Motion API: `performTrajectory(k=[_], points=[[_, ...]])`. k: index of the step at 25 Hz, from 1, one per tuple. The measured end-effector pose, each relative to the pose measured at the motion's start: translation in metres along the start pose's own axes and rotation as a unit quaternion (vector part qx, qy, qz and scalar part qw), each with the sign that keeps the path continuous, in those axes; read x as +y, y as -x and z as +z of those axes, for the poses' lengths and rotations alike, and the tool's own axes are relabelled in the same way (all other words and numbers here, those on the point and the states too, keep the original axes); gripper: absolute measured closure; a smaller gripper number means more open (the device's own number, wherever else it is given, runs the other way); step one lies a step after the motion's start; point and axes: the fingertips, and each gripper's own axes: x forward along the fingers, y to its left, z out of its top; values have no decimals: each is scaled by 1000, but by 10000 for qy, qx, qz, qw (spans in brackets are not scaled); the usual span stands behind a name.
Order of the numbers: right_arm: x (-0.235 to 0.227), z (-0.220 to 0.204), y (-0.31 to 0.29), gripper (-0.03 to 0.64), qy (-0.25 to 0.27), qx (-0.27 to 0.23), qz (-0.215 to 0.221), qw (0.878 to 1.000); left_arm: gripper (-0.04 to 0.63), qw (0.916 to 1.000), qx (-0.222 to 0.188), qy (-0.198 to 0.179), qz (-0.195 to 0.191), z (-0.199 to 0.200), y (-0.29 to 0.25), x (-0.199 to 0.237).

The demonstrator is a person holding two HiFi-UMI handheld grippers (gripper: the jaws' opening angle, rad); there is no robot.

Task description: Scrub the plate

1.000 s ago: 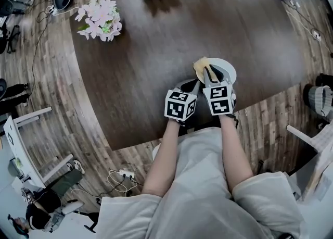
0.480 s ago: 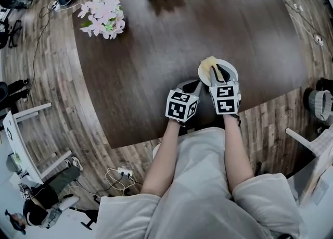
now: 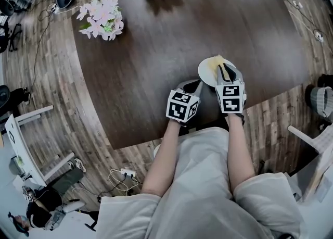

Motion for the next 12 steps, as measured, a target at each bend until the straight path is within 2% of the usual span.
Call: performTrajectory(k=[12], points=[[-23,-14,8,534,-171,29,-334,9993,595,9999,-16,-146,-45,0,1,-2]])
